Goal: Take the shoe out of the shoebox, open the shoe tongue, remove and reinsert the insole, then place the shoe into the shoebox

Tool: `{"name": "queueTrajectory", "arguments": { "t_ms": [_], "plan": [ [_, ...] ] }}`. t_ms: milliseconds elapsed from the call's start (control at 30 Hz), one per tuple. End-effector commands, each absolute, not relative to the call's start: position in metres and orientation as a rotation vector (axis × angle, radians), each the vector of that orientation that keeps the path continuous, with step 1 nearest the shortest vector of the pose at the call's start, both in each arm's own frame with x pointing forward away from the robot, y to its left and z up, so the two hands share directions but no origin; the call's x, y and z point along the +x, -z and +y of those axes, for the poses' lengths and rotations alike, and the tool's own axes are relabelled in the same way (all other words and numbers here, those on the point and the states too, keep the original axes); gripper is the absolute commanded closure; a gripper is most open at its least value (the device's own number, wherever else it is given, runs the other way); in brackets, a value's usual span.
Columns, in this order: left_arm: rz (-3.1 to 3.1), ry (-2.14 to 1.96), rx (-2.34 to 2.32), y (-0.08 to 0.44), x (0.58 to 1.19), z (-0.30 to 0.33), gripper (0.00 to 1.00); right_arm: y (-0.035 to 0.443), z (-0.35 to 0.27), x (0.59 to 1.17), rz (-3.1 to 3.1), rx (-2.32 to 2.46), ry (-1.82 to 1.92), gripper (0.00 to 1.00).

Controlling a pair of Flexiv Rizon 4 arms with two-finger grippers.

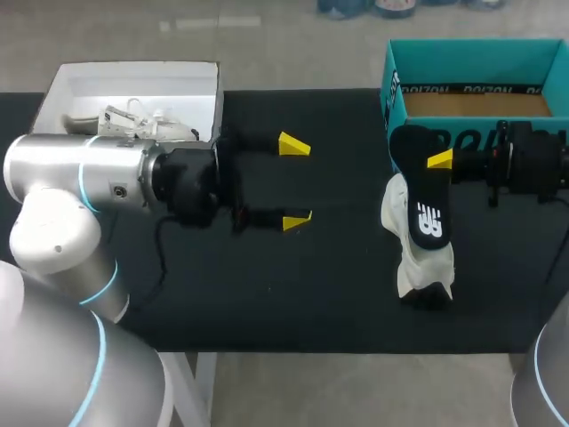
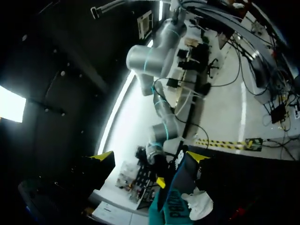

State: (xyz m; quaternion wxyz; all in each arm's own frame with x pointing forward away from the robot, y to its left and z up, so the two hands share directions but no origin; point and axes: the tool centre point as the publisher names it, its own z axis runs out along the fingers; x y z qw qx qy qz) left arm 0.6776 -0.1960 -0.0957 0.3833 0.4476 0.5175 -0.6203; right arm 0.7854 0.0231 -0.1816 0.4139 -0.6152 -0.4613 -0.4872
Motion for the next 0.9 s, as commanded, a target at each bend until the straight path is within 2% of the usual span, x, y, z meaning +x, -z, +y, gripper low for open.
{"name": "queueTrajectory", "arguments": {
  "t_ms": [33, 433, 900],
  "plan": [
    [1.236, 1.464, 1.224, 0.098, 0.693, -0.219, 0.00, 0.182, 0.024, 0.785, -1.158, -1.550, 1.227, 1.00],
    [1.202, 1.293, 1.256, 0.136, 0.726, -0.283, 0.00, 0.182, 0.024, 0.785, -1.158, -1.550, 1.227, 1.00],
    [1.190, 1.287, 1.307, 0.163, 0.747, -0.356, 0.00, 0.182, 0.024, 0.785, -1.158, -1.550, 1.227, 1.00]
  ]
}}
